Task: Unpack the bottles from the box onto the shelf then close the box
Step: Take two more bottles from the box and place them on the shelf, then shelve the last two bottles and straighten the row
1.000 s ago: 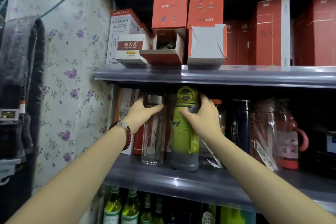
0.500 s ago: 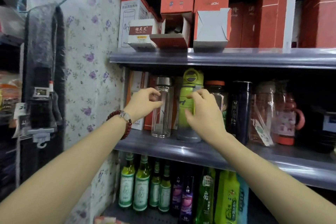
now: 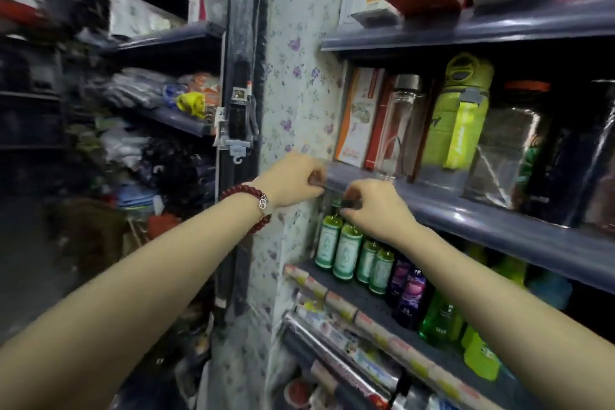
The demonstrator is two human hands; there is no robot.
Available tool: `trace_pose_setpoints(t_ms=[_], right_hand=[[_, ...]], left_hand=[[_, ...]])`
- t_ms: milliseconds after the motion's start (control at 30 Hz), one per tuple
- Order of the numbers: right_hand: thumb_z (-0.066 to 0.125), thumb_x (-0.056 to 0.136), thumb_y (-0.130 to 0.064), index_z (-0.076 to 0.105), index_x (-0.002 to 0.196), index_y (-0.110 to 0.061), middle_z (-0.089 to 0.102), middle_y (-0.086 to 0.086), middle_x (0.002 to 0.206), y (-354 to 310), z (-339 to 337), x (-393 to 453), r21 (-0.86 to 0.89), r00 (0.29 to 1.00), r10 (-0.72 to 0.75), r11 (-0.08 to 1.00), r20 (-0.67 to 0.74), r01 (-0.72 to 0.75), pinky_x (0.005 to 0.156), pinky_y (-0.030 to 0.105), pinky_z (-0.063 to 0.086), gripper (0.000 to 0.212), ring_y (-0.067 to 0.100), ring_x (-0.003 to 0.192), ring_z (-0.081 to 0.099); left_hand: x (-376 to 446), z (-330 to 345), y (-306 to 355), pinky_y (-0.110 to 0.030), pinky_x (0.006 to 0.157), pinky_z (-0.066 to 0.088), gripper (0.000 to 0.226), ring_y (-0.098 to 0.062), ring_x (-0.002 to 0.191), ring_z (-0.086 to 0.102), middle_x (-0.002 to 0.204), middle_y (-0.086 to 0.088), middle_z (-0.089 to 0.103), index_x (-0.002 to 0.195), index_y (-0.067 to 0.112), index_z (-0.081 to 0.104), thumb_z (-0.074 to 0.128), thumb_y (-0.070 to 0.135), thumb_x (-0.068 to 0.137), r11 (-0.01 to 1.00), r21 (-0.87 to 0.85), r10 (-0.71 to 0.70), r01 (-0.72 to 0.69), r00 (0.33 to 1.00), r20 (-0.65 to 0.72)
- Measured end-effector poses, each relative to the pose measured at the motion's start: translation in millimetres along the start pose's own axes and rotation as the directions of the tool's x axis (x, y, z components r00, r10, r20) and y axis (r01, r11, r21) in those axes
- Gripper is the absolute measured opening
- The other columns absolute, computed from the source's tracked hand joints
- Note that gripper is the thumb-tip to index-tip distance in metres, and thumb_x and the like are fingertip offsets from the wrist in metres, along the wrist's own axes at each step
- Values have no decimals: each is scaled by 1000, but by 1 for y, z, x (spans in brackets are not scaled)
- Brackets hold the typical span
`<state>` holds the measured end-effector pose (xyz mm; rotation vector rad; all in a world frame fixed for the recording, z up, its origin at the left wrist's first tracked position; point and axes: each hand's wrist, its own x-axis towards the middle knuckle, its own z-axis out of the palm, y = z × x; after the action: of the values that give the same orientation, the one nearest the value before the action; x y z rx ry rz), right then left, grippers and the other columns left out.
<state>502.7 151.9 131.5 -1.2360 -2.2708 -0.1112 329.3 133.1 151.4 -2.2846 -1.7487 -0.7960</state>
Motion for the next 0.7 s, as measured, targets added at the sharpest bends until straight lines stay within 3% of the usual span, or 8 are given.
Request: trace_pose_setpoints(t_ms=[167, 333, 433, 533, 600, 700], right_hand=[[66, 79, -26, 68, 103, -12, 68, 12, 108, -45, 63, -32, 112, 970, -128, 988, 205, 107, 86, 36, 50, 28, 30, 104, 61], [65, 79, -24, 69, 99, -11, 70, 12, 107, -104, 138, -72, 226, 902, -226, 963, 368, 149, 84, 36, 50, 24, 30, 103, 63], [65, 77, -24, 70, 94, -13, 71, 10, 103, -143, 188, -99, 281, 852, -257, 950, 456, 136, 81, 35, 51, 21, 30, 99, 64], [65, 75, -25, 61, 77, -23, 71, 8, 95, -177, 247, -129, 307, 799, -253, 947, 545, 91, 71, 32, 50, 4, 29, 92, 64], [63, 72, -22, 58, 71, -24, 70, 11, 92, -197, 286, -151, 315, 765, -249, 947, 593, 64, 68, 31, 48, 7, 33, 93, 64], [65, 77, -20, 68, 85, -14, 70, 15, 97, -216, 338, -184, 313, 725, -209, 950, 656, -10, 74, 37, 52, 11, 35, 95, 64]], left_hand=[[-88, 9, -30, -36, 83, 52, 22, -22, 90, 63, 95, -4, 69, 102, 14, 68, 61, 23, 83, 976, 100, -206, 194, 970, 131], [-185, 25, -72, -30, 73, 50, 17, -20, 84, 63, 93, -4, 70, 95, 14, 69, 61, 20, 83, 922, 154, -382, 356, 901, 205], [-250, 41, -103, -28, 76, 48, 19, -19, 86, 62, 93, -4, 70, 98, 13, 70, 63, 22, 83, 873, 163, -488, 460, 828, 277], [-310, 61, -136, -28, 75, 49, 19, -18, 87, 64, 91, -3, 70, 97, 11, 71, 63, 22, 83, 823, 174, -565, 540, 747, 351], [-347, 77, -158, -27, 73, 46, 19, -20, 85, 64, 88, -3, 70, 97, 10, 71, 61, 19, 83, 795, 190, -599, 576, 696, 397], [-397, 109, -190, -33, 79, 51, 20, -25, 89, 64, 96, -7, 72, 98, 10, 71, 58, 16, 83, 759, 218, -631, 613, 612, 477]])
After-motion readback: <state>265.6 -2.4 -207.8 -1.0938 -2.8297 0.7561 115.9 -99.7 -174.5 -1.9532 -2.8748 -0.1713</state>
